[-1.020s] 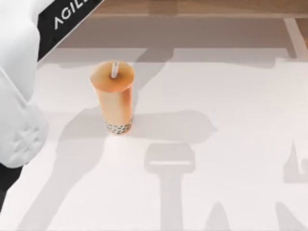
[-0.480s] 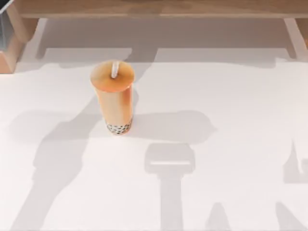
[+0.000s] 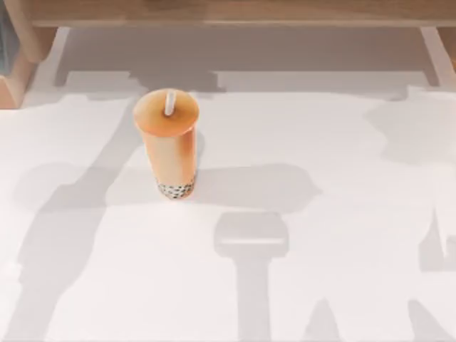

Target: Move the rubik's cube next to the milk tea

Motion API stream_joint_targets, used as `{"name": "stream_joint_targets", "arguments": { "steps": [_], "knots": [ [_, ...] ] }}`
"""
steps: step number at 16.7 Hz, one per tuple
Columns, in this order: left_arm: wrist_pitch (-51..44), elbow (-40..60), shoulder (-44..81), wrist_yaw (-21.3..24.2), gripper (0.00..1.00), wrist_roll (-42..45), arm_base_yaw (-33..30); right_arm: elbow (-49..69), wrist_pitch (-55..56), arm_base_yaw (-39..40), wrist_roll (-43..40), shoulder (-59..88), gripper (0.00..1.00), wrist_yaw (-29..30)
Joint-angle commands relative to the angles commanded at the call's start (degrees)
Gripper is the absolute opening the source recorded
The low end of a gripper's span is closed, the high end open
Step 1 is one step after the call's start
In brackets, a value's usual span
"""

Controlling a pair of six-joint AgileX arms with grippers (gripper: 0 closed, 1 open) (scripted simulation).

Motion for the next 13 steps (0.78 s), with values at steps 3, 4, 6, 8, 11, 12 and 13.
{"name": "stream_joint_targets", "arguments": {
  "steps": [3, 4, 6, 8, 11, 12, 13],
  "knots": [
    [-8.28, -6.01, 3.43, 2.26, 0.0, -0.57, 7.75, 0.0, 0.0, 0.0, 0.0, 0.0, 1.0, 0.0],
    [-10.74, -7.8, 4.91, 2.65, 0.0, -0.67, 10.27, 0.0, 0.0, 0.0, 0.0, 0.0, 1.0, 0.0],
    [-15.07, -10.93, 7.9, 3.14, 0.0, -0.74, 14.6, 0.0, 0.0, 0.0, 0.0, 0.0, 1.0, 0.0],
    [-18.49, -13.41, 10.66, 3.53, 0.0, -0.64, 17.07, 0.0, 0.0, 0.0, 0.0, 0.0, 1.0, 0.0],
    [-21.18, -15.5, 13.1, 4.01, 0.0, -0.44, 17.24, 0.0, 0.0, 0.0, 0.0, 0.0, 1.0, 0.0],
    [-21.18, -15.5, 13.1, 4.01, 0.0, -0.44, 17.24, 0.0, 0.0, 0.0, 0.0, 0.0, 1.0, 0.0],
    [-21.18, -15.5, 13.1, 4.01, 0.0, -0.44, 17.24, 0.0, 0.0, 0.0, 0.0, 0.0, 1.0, 0.0]
  ]
}}
